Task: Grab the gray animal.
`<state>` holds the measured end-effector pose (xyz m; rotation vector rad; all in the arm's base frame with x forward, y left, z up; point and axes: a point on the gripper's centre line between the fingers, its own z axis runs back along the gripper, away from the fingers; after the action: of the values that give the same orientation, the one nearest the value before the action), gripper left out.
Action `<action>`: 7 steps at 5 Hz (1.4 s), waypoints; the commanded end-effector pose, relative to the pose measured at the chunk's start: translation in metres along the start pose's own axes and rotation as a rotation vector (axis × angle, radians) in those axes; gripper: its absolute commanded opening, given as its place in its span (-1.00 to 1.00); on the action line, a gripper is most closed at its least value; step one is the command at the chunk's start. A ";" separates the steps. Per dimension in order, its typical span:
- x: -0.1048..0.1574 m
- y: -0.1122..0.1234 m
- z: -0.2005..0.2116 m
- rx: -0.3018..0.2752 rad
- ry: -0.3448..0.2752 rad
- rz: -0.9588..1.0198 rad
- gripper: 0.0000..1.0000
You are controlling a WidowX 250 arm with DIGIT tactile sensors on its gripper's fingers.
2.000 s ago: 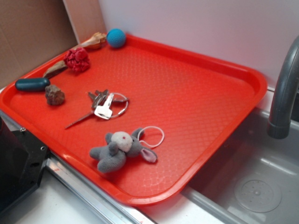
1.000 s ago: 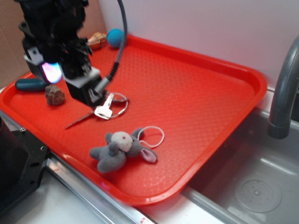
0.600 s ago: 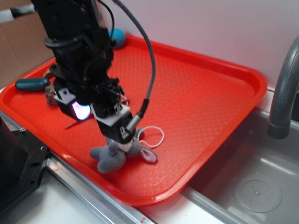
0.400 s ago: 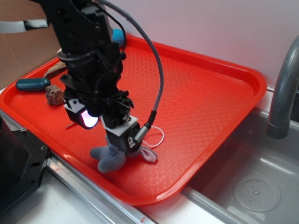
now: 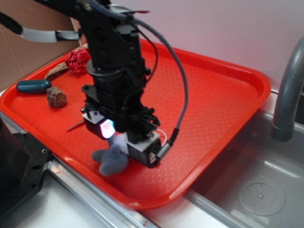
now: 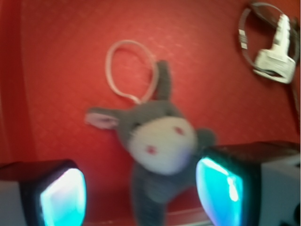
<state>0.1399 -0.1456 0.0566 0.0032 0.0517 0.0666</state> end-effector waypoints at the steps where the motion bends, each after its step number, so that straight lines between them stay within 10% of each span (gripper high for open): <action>1: 0.004 0.026 -0.046 0.034 0.035 0.037 1.00; 2: 0.020 0.066 -0.040 0.019 0.022 0.064 -1.00; 5: 0.040 0.088 0.083 -0.158 -0.173 -0.033 -1.00; 7: 0.082 0.098 0.183 0.023 -0.126 0.128 -1.00</action>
<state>0.2232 -0.0410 0.2270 0.0401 -0.0305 0.1892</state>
